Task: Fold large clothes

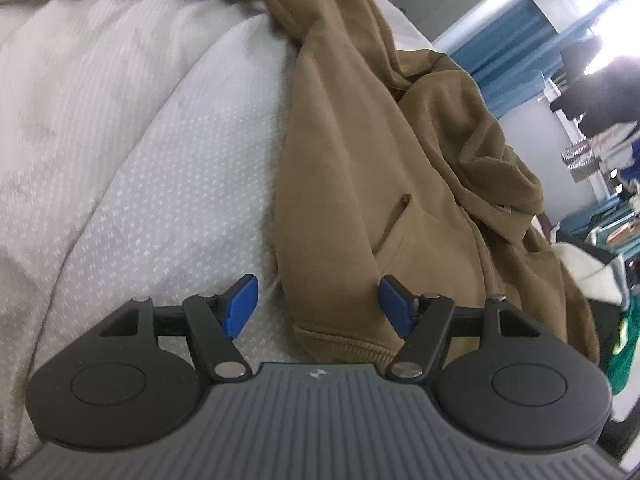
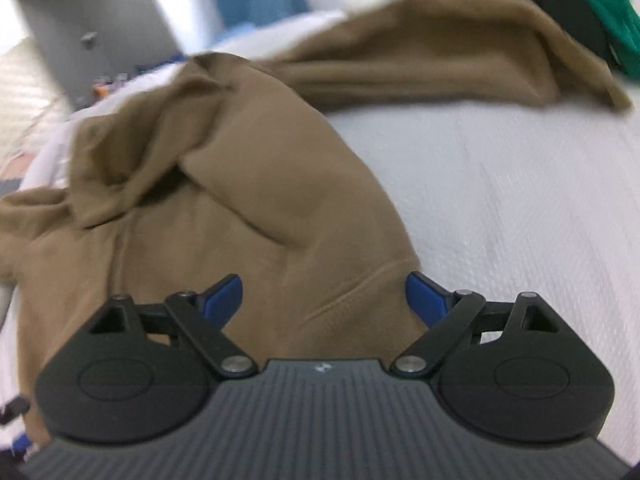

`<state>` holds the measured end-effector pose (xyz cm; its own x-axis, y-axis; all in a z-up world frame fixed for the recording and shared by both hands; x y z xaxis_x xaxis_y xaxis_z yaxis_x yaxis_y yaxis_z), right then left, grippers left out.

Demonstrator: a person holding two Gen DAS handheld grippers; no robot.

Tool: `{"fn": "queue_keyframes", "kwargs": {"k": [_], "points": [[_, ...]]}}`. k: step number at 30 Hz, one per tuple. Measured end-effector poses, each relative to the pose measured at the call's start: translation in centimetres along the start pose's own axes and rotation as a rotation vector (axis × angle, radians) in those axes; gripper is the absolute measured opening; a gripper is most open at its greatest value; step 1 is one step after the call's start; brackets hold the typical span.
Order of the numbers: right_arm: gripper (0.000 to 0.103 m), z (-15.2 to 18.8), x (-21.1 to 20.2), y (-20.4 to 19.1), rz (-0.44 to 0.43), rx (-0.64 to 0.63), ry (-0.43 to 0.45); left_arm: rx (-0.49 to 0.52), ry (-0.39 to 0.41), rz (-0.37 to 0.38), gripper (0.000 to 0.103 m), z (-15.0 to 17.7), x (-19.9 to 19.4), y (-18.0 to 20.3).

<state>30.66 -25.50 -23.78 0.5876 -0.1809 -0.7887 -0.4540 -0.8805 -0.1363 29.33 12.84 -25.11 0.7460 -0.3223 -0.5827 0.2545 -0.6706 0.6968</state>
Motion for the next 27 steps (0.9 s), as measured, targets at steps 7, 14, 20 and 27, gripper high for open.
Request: {"fn": "queue_keyframes", "kwargs": {"k": [7,14,20,27], "points": [[0.093,1.0,0.9,0.0,-0.041,0.039,-0.081,-0.017,-0.01,0.003,0.072,0.2,0.8,-0.2],[0.091,1.3,0.1,-0.2,-0.055,0.035,-0.069,-0.056,-0.09,0.112,0.061,1.8,2.2,1.2],[0.09,-0.4,-3.2,-0.2,-0.071,0.043,0.094,0.006,-0.034,0.228,0.055,0.9,1.4,3.7],[0.09,-0.2,-8.1,-3.8,-0.215,-0.11,0.259,-0.002,-0.009,0.348,0.054,0.2,1.0,5.5]]}}
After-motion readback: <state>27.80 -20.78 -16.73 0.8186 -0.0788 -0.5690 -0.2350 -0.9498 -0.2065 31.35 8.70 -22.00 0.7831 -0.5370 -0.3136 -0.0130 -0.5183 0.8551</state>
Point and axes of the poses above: each gripper's, at about its wrist camera, not at the fingertips, and x roughly the way its jaws point, y to its right, z to its underside, the point moved 10 cm from there along x, roughly the way its jaws point, and after that the axes turned 11 degrees about z, right-handed, at the moved point
